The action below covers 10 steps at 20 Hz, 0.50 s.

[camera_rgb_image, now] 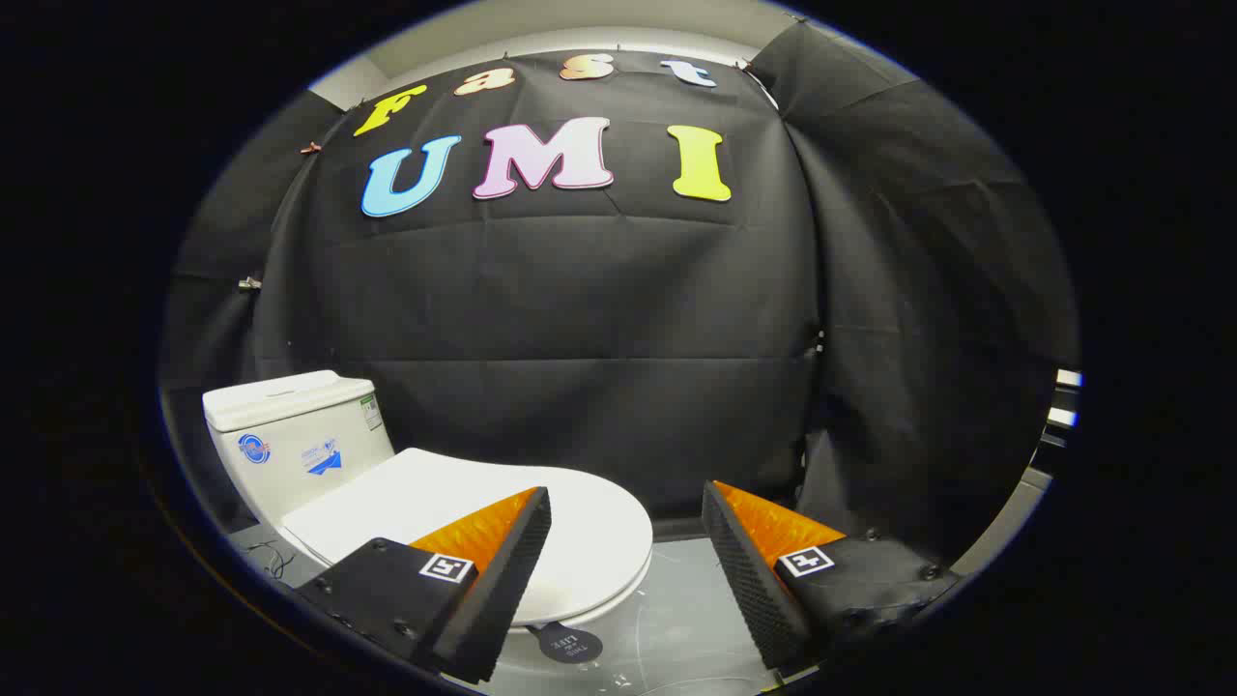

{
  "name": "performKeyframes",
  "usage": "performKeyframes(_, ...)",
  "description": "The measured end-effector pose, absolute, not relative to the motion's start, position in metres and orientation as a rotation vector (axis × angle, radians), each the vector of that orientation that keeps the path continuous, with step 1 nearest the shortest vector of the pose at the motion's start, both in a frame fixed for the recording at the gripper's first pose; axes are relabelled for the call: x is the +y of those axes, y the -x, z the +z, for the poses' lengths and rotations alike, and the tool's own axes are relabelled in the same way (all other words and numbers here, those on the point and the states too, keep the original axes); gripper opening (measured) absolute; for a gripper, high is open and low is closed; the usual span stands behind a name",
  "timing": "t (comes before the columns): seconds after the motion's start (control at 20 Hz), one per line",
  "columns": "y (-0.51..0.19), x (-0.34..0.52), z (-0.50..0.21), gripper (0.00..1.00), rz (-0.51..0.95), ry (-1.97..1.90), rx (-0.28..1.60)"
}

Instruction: Open the toilet lid.

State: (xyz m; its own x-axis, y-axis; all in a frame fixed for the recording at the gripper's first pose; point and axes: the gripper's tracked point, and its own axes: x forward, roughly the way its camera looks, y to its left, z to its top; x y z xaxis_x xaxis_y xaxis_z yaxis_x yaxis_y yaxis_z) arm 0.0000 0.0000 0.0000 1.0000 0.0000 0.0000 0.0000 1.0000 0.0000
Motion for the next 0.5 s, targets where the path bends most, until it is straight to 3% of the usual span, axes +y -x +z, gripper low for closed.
performKeyframes(0.5,-0.0032,-0.0023,-0.0023,0.99,0.003,0.003,0.009)
